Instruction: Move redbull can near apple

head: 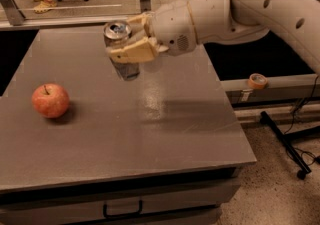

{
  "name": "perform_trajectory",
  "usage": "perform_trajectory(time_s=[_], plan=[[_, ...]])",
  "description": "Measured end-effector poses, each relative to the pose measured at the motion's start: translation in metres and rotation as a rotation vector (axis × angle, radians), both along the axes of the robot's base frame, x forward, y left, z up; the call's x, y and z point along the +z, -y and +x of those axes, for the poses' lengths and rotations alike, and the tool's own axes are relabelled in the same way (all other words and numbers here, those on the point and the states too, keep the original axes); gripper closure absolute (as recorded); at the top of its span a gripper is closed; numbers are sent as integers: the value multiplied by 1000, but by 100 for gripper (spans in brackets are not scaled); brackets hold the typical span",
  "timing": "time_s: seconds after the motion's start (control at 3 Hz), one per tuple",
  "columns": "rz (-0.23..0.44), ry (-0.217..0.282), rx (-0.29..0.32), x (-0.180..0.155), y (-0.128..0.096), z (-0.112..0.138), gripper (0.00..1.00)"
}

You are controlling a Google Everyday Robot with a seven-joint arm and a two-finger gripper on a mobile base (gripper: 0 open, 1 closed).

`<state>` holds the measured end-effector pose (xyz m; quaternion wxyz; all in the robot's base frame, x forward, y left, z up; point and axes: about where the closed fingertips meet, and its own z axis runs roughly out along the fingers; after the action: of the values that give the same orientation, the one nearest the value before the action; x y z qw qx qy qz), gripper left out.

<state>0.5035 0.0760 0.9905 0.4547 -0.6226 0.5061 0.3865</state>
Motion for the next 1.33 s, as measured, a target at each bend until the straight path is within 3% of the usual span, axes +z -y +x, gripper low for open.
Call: perform_trajectory(time_s=[0.33,0.67,1.0,1.33], plan=[[36,44,152,33,-30,-29,100],[29,14,262,27,-63,-44,100],[-10,-55,308,4,-89,-46,100],[-22,-72,333,-13,-108,-50,100]])
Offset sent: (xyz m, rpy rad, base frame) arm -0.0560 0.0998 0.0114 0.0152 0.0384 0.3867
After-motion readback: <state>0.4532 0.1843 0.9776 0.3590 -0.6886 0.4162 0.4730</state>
